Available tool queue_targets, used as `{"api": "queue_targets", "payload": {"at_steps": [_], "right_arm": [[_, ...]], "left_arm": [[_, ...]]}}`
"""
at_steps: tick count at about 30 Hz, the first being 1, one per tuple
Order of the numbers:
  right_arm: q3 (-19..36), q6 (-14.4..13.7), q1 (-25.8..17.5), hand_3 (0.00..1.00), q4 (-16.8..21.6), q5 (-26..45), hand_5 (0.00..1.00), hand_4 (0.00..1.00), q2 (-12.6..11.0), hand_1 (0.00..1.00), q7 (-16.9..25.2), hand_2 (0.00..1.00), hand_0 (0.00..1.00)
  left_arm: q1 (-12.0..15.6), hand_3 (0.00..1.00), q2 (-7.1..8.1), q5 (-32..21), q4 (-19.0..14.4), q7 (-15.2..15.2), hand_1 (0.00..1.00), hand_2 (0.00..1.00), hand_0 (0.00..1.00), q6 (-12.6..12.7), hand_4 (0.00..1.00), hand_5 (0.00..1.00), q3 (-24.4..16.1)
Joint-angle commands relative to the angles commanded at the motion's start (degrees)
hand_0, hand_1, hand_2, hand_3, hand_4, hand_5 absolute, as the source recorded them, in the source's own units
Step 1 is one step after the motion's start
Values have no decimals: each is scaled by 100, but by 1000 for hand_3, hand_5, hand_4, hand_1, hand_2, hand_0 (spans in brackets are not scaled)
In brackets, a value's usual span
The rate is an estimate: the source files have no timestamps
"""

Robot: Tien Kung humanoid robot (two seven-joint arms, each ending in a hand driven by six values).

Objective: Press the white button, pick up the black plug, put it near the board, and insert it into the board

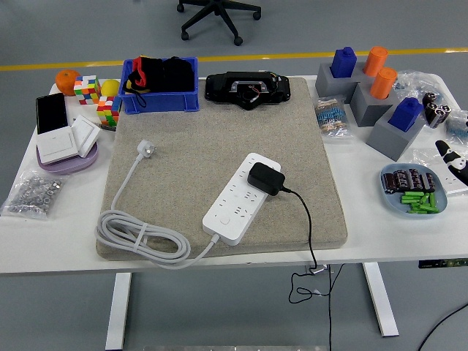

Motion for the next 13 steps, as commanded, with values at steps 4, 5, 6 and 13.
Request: {"api": "queue_targets", "payload": {"at_steps": [4,5,6,13], "right_arm": [[-4,13,8,742,6,-1,391,925,-4,745,-27,747,792],[-10,27,18,742,17,-1,391,925,-17,745,-45,747,792],[-14,35,27,742,25,1,391,925,-29,745,-55,747,792],[-44,83,175,738,72,34,369,915,-83,742,-127,747,792]], "left_arm": [[-20,637,13,-7,0,-1,637,614,690,6,561,181,-26],[-21,637,14,-55,0,-8,637,614,690,12,561,181,-3],[-19,637,15,-99,0,-13,637,614,690,15,561,181,24],[42,637,-4,-161,0,13,637,614,690,37,562,181,-23]]}}
